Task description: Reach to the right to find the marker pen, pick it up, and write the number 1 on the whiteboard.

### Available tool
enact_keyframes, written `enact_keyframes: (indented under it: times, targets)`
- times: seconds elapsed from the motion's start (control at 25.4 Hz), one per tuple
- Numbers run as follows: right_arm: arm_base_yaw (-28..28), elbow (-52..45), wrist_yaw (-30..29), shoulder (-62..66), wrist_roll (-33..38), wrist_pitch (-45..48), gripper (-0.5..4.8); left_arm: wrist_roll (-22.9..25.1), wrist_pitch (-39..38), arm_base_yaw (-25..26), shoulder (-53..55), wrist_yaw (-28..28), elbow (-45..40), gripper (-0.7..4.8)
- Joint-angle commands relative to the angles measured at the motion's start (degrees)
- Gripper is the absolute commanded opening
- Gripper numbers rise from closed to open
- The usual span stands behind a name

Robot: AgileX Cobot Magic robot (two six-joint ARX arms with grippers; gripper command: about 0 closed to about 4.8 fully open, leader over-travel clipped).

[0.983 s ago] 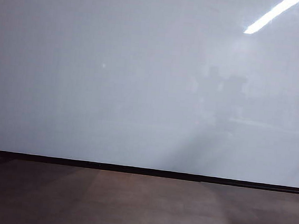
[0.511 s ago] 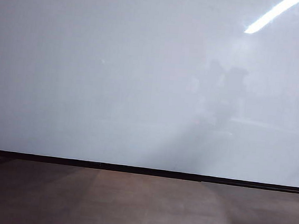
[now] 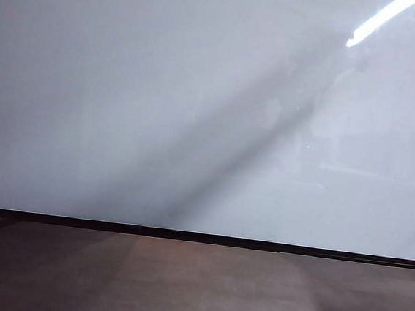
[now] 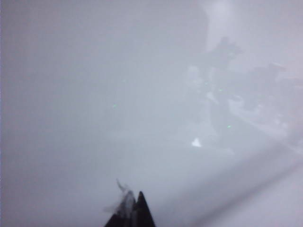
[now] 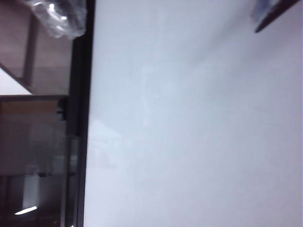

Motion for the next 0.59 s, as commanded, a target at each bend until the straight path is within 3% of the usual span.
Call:
enact_keyframes:
  times: [0.04,0.2,0.35,0.47,0.59]
  targets:
    - [-2.21,3.23,0.02,3.85,-0.63,3.87,4.79,6.27,-1.68,-0.07,2.71,4.00,5.16,-0.05]
    - [-8.52,3.54,-4.87,8.96,-0.35,10.25,4.79,7.39,-6.69,-0.07,6.43,5.97,11.26,-0.05]
    - [-10.40,3.43,-7.23,13.07,-1.62,10.43,4.79,7.39,-6.86,-0.42,11.19,14.64,15.23,-0.05]
    - [-10.69,3.30,-7.43,16.33,-5.44,11.28,4.79,7.37,-6.86,-4.44,15.28,17.33,17.79,-0.05]
    - [-10.71,3.26,-7.21,21.68,-5.27,14.84,4.79,7.13,-6.64,-11.54,20.04,13.25,18.18,-0.05]
